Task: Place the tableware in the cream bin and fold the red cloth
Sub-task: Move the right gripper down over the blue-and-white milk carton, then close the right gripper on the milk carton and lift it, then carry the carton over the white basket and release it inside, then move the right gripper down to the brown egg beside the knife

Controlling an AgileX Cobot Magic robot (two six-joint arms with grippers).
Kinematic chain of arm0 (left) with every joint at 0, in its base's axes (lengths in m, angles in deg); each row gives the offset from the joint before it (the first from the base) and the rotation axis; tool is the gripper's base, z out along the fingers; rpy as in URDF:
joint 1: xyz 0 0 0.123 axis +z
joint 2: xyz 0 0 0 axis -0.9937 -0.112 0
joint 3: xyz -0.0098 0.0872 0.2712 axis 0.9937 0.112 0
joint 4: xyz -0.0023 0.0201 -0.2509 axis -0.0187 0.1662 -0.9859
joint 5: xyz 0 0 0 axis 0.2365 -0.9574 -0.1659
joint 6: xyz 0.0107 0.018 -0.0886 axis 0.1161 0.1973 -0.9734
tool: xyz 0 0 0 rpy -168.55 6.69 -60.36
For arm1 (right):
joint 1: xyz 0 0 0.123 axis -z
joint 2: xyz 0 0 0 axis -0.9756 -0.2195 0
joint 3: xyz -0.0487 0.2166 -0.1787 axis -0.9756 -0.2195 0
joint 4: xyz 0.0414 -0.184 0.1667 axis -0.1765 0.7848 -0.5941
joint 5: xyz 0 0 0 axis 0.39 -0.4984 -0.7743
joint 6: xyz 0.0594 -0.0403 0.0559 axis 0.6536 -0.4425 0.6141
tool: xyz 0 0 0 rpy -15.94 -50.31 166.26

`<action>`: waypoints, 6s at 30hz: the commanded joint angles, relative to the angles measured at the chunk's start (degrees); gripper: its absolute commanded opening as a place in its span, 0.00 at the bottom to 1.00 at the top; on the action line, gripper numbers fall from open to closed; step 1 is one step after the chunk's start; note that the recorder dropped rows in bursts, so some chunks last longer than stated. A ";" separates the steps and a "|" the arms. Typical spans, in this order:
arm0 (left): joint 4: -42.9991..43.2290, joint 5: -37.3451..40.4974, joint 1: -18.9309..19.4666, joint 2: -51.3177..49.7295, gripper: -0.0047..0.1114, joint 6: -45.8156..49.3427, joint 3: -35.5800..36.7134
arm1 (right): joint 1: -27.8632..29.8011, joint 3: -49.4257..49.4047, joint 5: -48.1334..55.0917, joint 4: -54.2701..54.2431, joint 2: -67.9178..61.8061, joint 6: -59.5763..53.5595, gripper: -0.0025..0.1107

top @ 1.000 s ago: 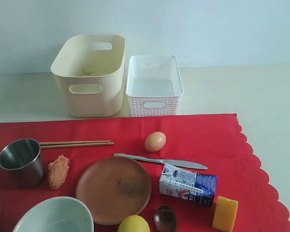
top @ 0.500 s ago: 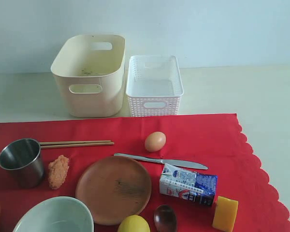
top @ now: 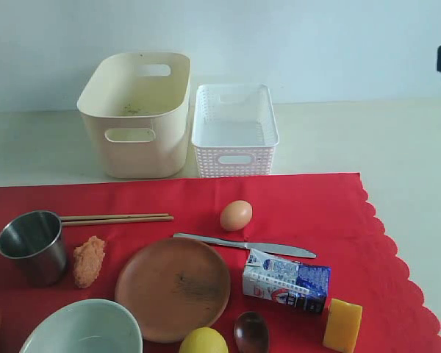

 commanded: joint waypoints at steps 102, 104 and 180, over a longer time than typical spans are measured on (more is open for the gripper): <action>-0.09 -0.50 0.20 0.30 0.04 0.12 0.19 | -17.18 17.08 15.43 -0.36 -47.64 -27.15 0.02; -0.09 -0.50 0.20 0.30 0.04 0.12 0.19 | -17.18 18.32 15.43 -0.36 -46.36 -25.23 0.02; -0.09 -0.50 0.20 0.30 0.04 0.12 0.19 | -5.70 82.64 27.75 -7.64 -85.86 -7.32 0.65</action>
